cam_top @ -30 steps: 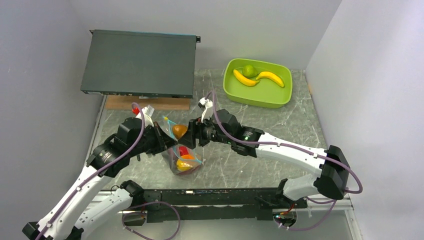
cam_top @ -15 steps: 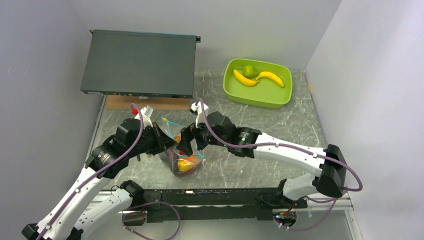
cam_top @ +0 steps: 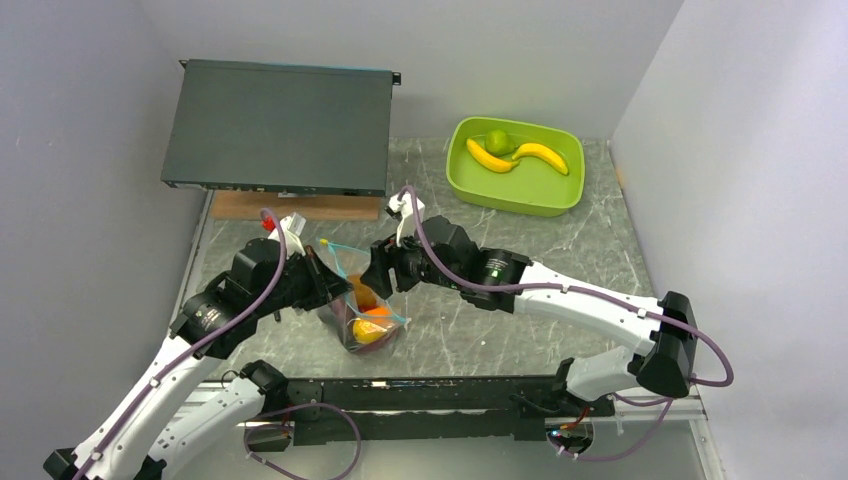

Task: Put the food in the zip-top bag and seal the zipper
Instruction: Place the fake fruit in the zipper food storage bag.

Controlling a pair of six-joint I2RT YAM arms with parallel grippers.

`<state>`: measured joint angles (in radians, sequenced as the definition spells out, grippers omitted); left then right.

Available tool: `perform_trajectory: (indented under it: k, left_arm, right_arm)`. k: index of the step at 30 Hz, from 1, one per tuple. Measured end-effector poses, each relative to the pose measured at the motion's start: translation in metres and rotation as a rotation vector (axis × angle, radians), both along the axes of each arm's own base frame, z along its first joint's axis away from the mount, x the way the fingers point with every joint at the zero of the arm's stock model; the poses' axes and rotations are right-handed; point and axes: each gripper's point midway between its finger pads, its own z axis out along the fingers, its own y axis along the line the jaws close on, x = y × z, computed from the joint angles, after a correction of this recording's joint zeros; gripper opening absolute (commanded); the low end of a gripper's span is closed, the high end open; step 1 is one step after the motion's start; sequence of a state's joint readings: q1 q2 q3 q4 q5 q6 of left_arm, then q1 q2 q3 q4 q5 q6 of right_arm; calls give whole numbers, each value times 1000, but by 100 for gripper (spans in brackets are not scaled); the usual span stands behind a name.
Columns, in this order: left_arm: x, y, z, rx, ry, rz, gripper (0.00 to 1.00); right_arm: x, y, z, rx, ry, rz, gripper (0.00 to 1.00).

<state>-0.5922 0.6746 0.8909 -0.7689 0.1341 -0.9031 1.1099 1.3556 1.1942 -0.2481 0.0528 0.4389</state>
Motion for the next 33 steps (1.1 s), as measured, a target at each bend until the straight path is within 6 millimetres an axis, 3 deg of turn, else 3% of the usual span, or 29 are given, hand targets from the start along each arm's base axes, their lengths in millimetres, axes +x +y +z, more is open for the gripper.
perform_trajectory:
  k: [5, 8, 11, 15, 17, 21, 23, 26, 29, 31, 33]
  left_arm:
    - [0, 0, 0, -2, -2, 0, 0]
    - [-1, 0, 0, -2, -2, 0, 0]
    - [-1, 0, -1, -1, -1, 0, 0]
    - [-5, 4, 2, 16, 15, 2, 0]
    - [-7, 9, 12, 25, 7, 12, 0]
    - [-12, 21, 47, 0, -82, 46, 0]
    - [-16, 28, 51, -14, -116, 63, 0]
    - [-16, 27, 29, -3, -78, 63, 0]
    - [-14, 21, -12, 50, 32, 55, 0]
    - [-13, 18, -29, 73, 89, 47, 0]
    - [-12, 16, -30, 77, 99, 45, 0]
  right_arm:
    - [-5, -1, -10, -18, 26, -13, 55]
    - [-7, -4, -21, -46, 30, -21, 33]
    - [-2, -5, -30, -80, 22, -48, 0]
    - [8, -12, -48, -178, -6, -83, 0]
    - [13, -18, -46, -215, -37, -99, 0]
    - [19, -32, -14, -194, -119, -130, 0]
    - [17, -38, 6, -146, -145, -132, 0]
    - [12, -42, 24, -67, -163, -129, 0]
    - [8, -34, 18, -44, -137, -104, 0]
    - [7, -29, 8, -57, -115, -94, 14]
    - [10, -27, -1, -78, -101, -104, 18]
